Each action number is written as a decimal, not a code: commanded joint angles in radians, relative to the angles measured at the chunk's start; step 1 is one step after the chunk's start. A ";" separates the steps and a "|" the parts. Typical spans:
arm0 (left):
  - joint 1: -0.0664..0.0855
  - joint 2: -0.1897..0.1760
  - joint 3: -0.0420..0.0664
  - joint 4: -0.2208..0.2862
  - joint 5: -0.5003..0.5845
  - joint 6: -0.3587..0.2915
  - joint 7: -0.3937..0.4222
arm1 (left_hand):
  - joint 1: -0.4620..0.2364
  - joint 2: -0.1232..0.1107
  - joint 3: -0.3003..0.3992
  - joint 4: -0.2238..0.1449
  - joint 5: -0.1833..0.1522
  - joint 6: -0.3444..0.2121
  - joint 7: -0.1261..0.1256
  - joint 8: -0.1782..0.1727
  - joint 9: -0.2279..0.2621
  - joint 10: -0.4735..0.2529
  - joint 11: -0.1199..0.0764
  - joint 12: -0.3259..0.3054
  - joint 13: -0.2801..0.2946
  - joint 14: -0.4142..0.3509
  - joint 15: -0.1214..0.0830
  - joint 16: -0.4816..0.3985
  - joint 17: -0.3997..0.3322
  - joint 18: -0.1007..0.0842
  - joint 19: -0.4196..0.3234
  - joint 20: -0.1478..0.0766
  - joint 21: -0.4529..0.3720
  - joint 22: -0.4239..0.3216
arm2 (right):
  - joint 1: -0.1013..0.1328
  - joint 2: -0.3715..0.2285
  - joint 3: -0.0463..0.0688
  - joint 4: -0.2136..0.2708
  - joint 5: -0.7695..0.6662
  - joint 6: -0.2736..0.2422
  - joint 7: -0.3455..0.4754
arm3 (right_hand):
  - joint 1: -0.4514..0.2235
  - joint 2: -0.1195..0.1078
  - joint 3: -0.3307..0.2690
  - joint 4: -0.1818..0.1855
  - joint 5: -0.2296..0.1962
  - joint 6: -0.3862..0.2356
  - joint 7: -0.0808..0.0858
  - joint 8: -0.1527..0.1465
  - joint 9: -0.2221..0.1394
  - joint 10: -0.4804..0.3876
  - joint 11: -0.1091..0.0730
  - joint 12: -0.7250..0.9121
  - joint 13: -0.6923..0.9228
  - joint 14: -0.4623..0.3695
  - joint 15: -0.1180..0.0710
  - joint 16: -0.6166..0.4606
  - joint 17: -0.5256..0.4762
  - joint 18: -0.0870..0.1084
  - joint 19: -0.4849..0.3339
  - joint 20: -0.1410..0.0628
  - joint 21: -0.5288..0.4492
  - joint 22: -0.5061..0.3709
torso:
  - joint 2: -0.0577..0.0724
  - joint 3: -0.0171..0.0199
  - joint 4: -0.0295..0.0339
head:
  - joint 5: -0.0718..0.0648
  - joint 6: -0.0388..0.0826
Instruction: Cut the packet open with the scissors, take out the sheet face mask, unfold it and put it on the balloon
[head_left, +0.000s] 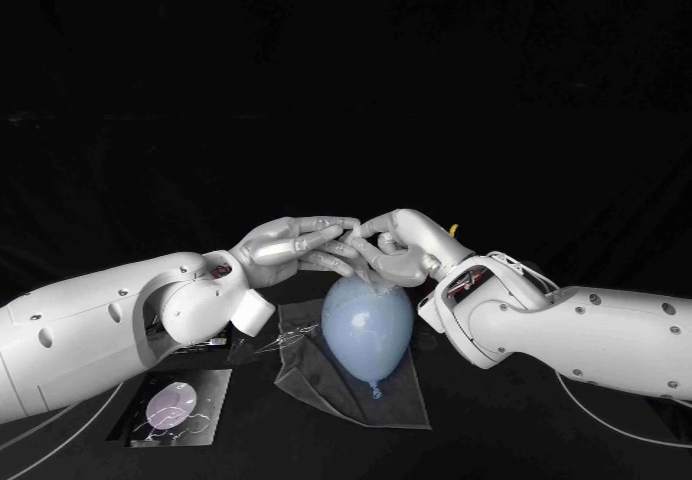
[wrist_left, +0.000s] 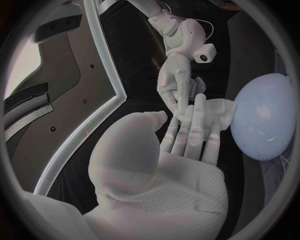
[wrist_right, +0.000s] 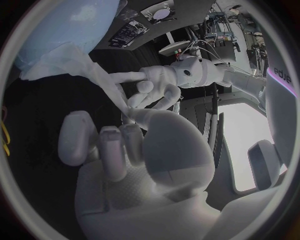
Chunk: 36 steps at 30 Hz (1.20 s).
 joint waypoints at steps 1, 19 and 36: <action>0.004 0.005 0.004 0.004 -0.011 0.005 0.015 | -0.010 0.003 -0.007 0.002 0.002 0.000 -0.002 0.003 0.001 0.000 -0.003 -0.004 -0.001 0.007 -0.001 0.004 0.001 0.003 0.012 -0.001 0.007 0.002 | -0.002 0.001 -0.002 0.004 0.049 0.042 0.039 | -0.020 -0.017 0.011 0.002 -0.002 -0.004 0.006 -0.004 -0.002 0.059 -0.001 0.002 0.208 0.104 -0.001 0.004 0.263 0.017 0.005 0.003 0.002 0.171 | 0.000 -0.0002 -0.0005 | 0.000 -0.001; 0.004 0.005 0.004 -0.005 -0.021 -0.009 -0.001 | -0.015 0.002 -0.014 0.002 0.002 0.002 0.007 0.002 0.001 0.014 -0.008 -0.011 -0.002 0.025 -0.006 0.005 0.004 0.012 0.048 -0.002 0.014 0.005 | -0.002 -0.005 -0.002 -0.002 0.259 0.052 0.070 | -0.112 -0.007 0.142 -0.032 0.043 0.011 0.000 0.006 0.007 0.068 -0.007 0.022 0.217 0.104 -0.007 0.004 0.263 0.013 0.017 -0.002 0.029 0.177 | 0.000 0.0001 -0.0002 | 0.001 -0.001; 0.004 -0.039 0.004 -0.032 -0.069 -0.128 0.052 | 0.047 -0.123 -0.074 -0.090 0.002 0.107 0.040 0.037 0.031 0.078 -0.019 0.016 0.010 -0.018 -0.006 -0.021 0.017 0.057 0.204 -0.003 0.045 0.017 | 0.001 -0.035 -0.002 -0.017 0.735 0.219 0.267 | -0.157 0.013 0.162 -0.043 0.028 0.004 0.004 0.004 0.009 0.068 -0.003 0.024 0.219 0.104 -0.003 0.004 0.263 0.015 0.011 0.000 0.021 0.174 | -0.001 0.0001 0.0008 | -0.002 0.007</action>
